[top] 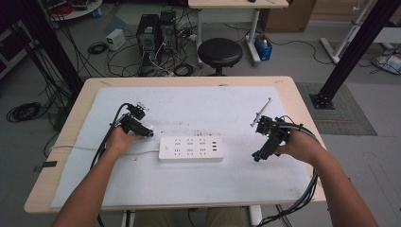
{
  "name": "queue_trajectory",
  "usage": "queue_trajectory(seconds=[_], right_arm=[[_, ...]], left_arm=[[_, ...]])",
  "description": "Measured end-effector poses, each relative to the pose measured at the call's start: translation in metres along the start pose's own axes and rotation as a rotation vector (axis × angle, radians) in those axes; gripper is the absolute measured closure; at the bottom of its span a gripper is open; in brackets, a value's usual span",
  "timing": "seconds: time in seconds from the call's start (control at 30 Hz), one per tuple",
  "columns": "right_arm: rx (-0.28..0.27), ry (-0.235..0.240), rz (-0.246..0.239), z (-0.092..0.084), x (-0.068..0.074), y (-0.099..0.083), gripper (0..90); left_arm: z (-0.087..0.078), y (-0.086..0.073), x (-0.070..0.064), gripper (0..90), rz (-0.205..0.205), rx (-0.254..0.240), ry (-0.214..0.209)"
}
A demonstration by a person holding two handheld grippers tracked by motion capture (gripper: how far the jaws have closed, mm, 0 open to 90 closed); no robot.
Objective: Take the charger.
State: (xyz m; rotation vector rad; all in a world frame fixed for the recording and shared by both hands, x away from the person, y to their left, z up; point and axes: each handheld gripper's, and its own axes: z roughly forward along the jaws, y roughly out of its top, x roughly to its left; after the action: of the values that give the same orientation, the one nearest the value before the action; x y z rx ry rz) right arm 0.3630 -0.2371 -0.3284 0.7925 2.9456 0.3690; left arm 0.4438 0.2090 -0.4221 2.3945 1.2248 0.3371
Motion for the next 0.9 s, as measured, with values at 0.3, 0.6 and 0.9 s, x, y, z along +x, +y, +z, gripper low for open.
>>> queue_trajectory(seconds=[0.3,0.6,0.9], right_arm=[[-0.009,-0.001,0.007,-0.001,0.0,-0.002,1.2],[-0.022,-0.002,0.037,-0.002,0.001,-0.005,1.2],[-0.04,-0.025,0.037,-0.003,0.003,-0.004,1.2]], left_arm=[[-0.009,0.001,-0.002,42.6,0.012,-0.036,0.005],[-0.053,-0.001,-0.013,42.6,0.044,-0.134,-0.027],[-0.094,-0.007,-0.019,42.5,0.103,-0.201,-0.058]])
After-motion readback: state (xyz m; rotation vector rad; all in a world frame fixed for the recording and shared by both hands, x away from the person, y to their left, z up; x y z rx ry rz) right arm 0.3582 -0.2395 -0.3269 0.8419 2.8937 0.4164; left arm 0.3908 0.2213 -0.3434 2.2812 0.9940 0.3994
